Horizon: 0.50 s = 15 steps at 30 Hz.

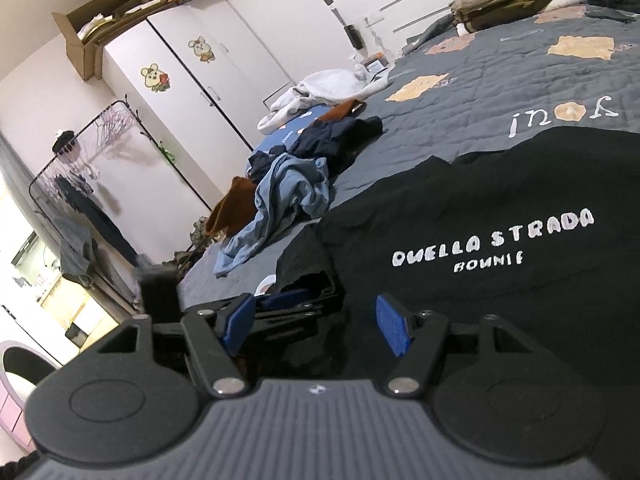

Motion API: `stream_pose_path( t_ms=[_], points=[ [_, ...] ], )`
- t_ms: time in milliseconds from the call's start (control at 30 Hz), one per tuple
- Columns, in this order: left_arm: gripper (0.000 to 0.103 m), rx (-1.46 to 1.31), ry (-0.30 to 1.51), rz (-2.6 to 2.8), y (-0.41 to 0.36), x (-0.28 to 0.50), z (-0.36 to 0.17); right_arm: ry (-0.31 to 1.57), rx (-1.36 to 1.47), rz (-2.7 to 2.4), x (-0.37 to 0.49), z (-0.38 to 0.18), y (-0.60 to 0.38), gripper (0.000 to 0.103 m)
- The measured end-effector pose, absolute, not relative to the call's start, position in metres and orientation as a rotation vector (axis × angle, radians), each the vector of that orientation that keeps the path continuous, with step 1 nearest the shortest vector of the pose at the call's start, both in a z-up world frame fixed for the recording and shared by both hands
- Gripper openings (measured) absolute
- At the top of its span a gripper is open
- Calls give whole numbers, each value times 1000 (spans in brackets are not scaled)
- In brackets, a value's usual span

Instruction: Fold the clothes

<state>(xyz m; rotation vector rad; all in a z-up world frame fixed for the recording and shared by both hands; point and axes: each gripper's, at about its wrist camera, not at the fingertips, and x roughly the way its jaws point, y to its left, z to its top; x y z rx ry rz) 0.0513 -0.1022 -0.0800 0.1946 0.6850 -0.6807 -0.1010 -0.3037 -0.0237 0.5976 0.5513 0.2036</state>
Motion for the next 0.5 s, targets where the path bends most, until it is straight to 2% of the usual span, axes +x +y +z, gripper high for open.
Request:
stream_pose_path(
  t_ms=[233, 300, 433, 500],
  points=[
    [51, 29, 691, -644, -75, 38, -55, 554, 601, 170, -101, -27, -308, 66],
    [60, 12, 682, -638, -70, 35, -49, 560, 591, 162, -101, -28, -306, 66],
    [62, -50, 704, -618, -61, 35, -40, 567, 576, 153, -99, -30, -303, 66],
    [67, -51, 706, -615, -60, 36, -39, 571, 562, 150, -98, -30, -300, 66]
  ],
)
